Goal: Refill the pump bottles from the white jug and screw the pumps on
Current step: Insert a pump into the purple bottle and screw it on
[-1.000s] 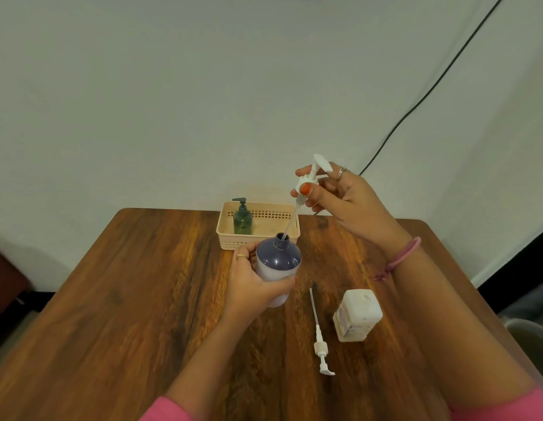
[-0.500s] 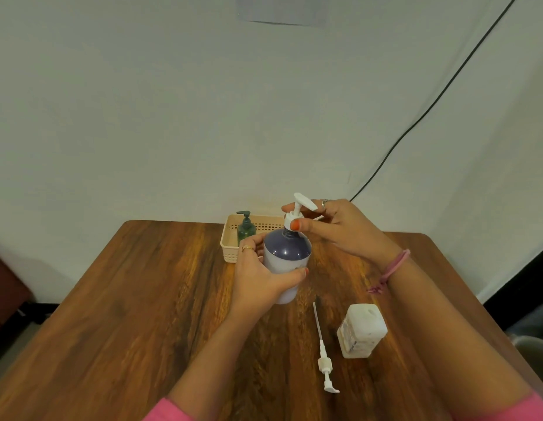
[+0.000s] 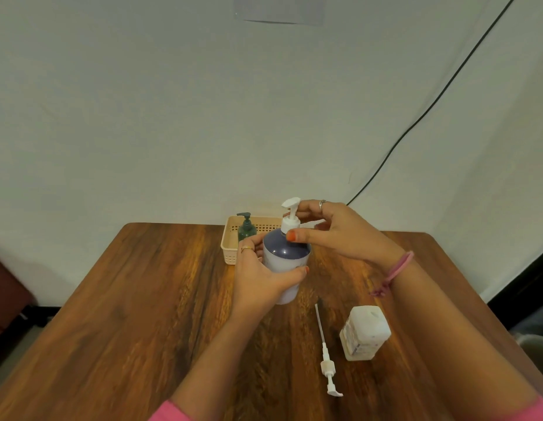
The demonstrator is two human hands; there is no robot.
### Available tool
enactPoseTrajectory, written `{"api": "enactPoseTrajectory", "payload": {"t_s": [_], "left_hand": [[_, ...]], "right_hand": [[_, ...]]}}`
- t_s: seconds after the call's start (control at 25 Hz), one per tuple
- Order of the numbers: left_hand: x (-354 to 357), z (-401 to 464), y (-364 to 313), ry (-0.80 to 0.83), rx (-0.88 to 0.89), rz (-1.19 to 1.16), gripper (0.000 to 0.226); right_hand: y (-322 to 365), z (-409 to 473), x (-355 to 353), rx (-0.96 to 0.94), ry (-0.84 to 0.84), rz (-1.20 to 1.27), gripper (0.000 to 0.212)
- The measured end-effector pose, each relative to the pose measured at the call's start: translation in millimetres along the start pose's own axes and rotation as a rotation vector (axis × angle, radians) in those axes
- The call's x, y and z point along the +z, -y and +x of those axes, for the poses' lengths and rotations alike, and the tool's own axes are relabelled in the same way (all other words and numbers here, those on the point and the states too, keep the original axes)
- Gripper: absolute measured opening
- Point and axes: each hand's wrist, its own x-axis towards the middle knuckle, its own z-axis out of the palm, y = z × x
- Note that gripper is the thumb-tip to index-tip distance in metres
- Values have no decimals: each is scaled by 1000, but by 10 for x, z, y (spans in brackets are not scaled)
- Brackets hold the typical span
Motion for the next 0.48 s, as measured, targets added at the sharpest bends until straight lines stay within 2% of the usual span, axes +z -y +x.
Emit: {"api": "enactPoseTrajectory", "payload": {"t_s": [0.04, 0.12, 0.4, 0.48], "left_hand": [[2, 6, -2, 1, -1, -1, 91], [4, 16, -9, 1, 1, 3, 90], [-2, 33, -46, -36, 2, -8, 84], [-6, 21, -38, -38, -2, -18, 85]], "right_hand": [[-19, -1, -12, -6, 42, 72, 40], [-40, -12, 34, -33, 7, 152, 32], [9, -15, 293, 44, -418, 200, 32], [46, -26, 384, 74, -466, 169, 35]]}}
